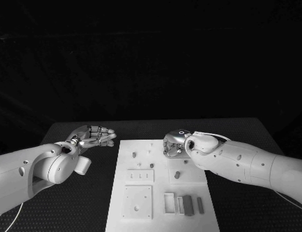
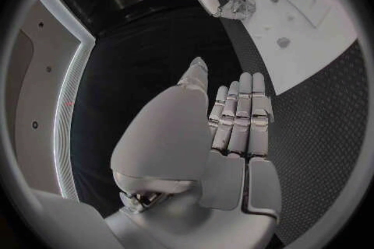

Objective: Assemble the parts on the task board

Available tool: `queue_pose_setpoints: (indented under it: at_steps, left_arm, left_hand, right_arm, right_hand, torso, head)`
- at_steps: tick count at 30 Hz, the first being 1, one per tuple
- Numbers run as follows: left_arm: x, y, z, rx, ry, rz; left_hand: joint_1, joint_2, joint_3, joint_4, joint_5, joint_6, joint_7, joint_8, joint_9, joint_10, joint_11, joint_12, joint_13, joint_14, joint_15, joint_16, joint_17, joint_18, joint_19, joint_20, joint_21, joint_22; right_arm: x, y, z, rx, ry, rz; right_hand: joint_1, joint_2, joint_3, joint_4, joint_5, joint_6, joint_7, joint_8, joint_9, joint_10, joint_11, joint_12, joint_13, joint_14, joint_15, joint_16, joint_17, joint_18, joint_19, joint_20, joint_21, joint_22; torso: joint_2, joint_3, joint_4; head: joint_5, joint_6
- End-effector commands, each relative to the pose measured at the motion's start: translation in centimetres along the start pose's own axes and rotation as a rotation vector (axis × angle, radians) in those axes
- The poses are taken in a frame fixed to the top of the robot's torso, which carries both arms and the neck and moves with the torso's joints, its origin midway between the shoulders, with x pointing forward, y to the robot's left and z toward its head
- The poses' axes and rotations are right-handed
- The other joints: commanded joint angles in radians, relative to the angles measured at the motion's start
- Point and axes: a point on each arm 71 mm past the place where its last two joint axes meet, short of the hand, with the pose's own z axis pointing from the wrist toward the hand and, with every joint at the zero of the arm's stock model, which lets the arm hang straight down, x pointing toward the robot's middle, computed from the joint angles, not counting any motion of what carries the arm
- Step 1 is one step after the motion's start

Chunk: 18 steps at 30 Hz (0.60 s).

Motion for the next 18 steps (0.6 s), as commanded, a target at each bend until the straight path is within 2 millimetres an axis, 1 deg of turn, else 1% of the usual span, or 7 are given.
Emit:
queue_pose_setpoints:
  at_steps: [1,3,5,7,12,15,18]
  left_arm:
    - [0.2,-0.1,0.0,0.005,0.014,-0.007]
    - [0.2,-0.1,0.0,0.005,0.015,-0.007]
    - [0.2,-0.1,0.0,0.005,0.014,-0.007]
    - [0.2,-0.1,0.0,0.005,0.014,-0.007]
    - [0.2,-0.1,0.1,0.005,0.015,-0.007]
    - [0.2,-0.1,0.1,0.005,0.014,-0.007]
    - [0.2,-0.1,0.1,0.005,0.014,-0.006]
  left_hand:
    - [-0.01,0.0,-0.002,-0.001,-0.005,-0.007,0.011,-0.007,-0.001,-0.001,0.003,-0.005,-0.001,0.008,0.0,-0.006,0.002,-0.005,0.005,-0.002,-0.005,-0.002]
    - [-0.009,0.001,-0.002,-0.001,-0.005,-0.007,0.011,-0.007,-0.001,-0.001,0.003,-0.006,-0.001,0.008,0.0,-0.006,0.002,-0.004,0.005,-0.002,-0.005,-0.002]
    - [-0.009,0.001,-0.002,-0.001,-0.005,-0.007,0.011,-0.007,-0.001,-0.001,0.003,-0.006,-0.001,0.008,0.0,-0.006,0.002,-0.004,0.005,-0.002,-0.005,-0.002]
    - [-0.008,0.001,-0.002,-0.001,-0.005,-0.007,0.011,-0.007,-0.001,-0.001,0.003,-0.006,-0.001,0.009,0.0,-0.006,0.002,-0.004,0.006,-0.002,-0.005,-0.002]
    - [-0.008,0.001,-0.001,-0.001,-0.005,-0.007,0.011,-0.007,-0.001,-0.001,0.003,-0.006,-0.001,0.009,0.0,-0.007,0.003,-0.004,0.006,-0.002,-0.005,-0.002]
    - [-0.008,0.001,-0.001,-0.001,-0.005,-0.007,0.011,-0.007,-0.001,-0.001,0.003,-0.006,-0.001,0.009,0.0,-0.007,0.003,-0.004,0.006,-0.002,-0.005,-0.002]
    - [-0.008,0.001,-0.001,-0.001,-0.005,-0.007,0.011,-0.007,-0.001,-0.001,0.003,-0.007,-0.001,0.009,0.0,-0.007,0.003,-0.004,0.006,-0.002,-0.005,-0.002]
  right_arm:
    - [-0.9,0.3,0.1,0.043,-0.1,-0.014]
    - [-1.2,0.7,0.2,0.052,-0.136,-0.014]
    - [-1.4,1.1,0.4,0.059,-0.153,-0.011]
    - [-1.5,1.5,0.6,0.063,-0.173,-0.016]
    - [-1.8,2.1,0.9,0.06,-0.197,-0.017]
    - [-1.8,2.4,1.2,0.054,-0.194,-0.017]
    - [-1.8,2.8,1.6,0.054,-0.193,-0.025]
  right_hand:
    - [-0.007,-0.002,0.005,0.001,0.004,0.02,-0.016,0.003,0.011,0.001,-0.004,0.005,0.002,0.0,-0.006,0.005,-0.001,0.015,0.003,-0.004,0.006,0.02]
    - [-0.008,-0.004,0.006,-0.001,0.004,0.02,-0.016,0.003,0.013,0.002,-0.005,0.005,0.002,0.001,-0.006,0.005,-0.002,0.015,0.004,-0.005,0.007,0.02]
    - [-0.009,-0.008,0.007,-0.001,0.004,0.02,-0.016,0.002,0.014,0.003,-0.005,0.005,0.002,0.001,-0.007,0.006,-0.002,0.015,0.005,-0.006,0.008,0.02]
    - [-0.011,-0.009,0.008,0.0,0.004,0.02,-0.017,0.002,0.016,0.004,-0.005,0.005,0.002,0.002,-0.007,0.006,-0.002,0.015,0.005,-0.006,0.008,0.02]
    - [-0.013,-0.011,0.01,0.0,0.004,0.019,-0.017,0.001,0.017,0.004,-0.005,0.003,0.001,0.002,-0.007,0.006,-0.003,0.015,0.006,-0.007,0.009,0.02]
    - [-0.014,-0.012,0.011,0.0,0.004,0.019,-0.017,0.001,0.018,0.004,-0.005,0.003,0.001,0.003,-0.007,0.006,-0.003,0.015,0.006,-0.007,0.009,0.019]
    - [-0.015,-0.014,0.013,0.0,0.004,0.018,-0.017,0.0,0.019,0.005,-0.005,0.002,0.001,0.003,-0.007,0.006,-0.004,0.015,0.006,-0.008,0.009,0.019]
  torso:
    - [0.0,0.0,0.0011]
    - [0.0,-0.0005,0.0009]
    - [0.0,-0.0008,0.0002]
    - [0.001,-0.0001,-0.0008]
    - [0.001,-0.0006,0.0016]
    - [0.001,-0.0005,0.0026]
    - [0.001,-0.0005,0.0018]
  head:
    - [0.001,0.002]
    - [0.001,0.001]
    - [0.001,0.004]
    - [0.001,0.007]
    - [0.001,0.008]
    - [0.0,0.011]
    - [0.001,0.013]
